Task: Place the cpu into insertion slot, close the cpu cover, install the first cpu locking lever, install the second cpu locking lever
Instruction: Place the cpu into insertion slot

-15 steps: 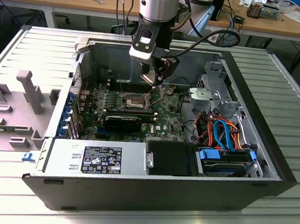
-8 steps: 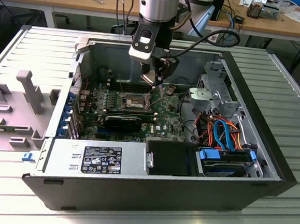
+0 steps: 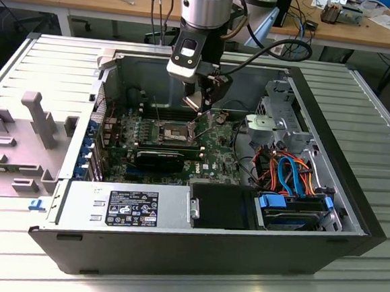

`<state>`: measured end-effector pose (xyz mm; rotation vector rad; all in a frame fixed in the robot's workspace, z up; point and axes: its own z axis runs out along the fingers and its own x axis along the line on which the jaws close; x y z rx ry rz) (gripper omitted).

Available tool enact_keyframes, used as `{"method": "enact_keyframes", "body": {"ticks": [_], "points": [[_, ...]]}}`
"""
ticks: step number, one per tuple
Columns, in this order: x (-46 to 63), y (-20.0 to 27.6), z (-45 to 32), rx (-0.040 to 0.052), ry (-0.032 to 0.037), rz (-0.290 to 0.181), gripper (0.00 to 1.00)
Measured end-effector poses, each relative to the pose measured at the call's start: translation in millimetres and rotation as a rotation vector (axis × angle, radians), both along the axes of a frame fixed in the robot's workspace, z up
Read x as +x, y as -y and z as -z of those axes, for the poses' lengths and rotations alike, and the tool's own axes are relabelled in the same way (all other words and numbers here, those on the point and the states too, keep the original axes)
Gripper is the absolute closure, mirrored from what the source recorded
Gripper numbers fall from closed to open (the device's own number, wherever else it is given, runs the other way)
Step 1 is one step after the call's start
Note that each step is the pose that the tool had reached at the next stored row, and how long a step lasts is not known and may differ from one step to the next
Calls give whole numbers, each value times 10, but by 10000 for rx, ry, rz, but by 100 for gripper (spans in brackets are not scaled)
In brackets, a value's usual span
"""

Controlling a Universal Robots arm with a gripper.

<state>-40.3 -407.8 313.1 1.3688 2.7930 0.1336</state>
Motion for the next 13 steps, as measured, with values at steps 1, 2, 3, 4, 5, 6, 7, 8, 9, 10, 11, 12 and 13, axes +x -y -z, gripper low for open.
{"method": "enact_keyframes", "body": {"ticks": [1,2,3,4,5,6,7,8,9,10,11,12,13], "points": [[0,0,0,0,0,14,45],[0,0,0,0,0,29,45],[0,0,0,0,0,42,45],[0,0,0,0,0,55,45],[0,0,0,0,0,72,45],[0,0,0,0,0,88,45],[0,0,0,-1,0,100,45],[0,0,0,0,0,121,45],[0,0,0,0,0,133,45],[0,0,0,0,0,144,45],[0,0,0,0,0,157,45],[0,0,0,0,0,169,45],[0,0,0,0,0,190,45]]}}
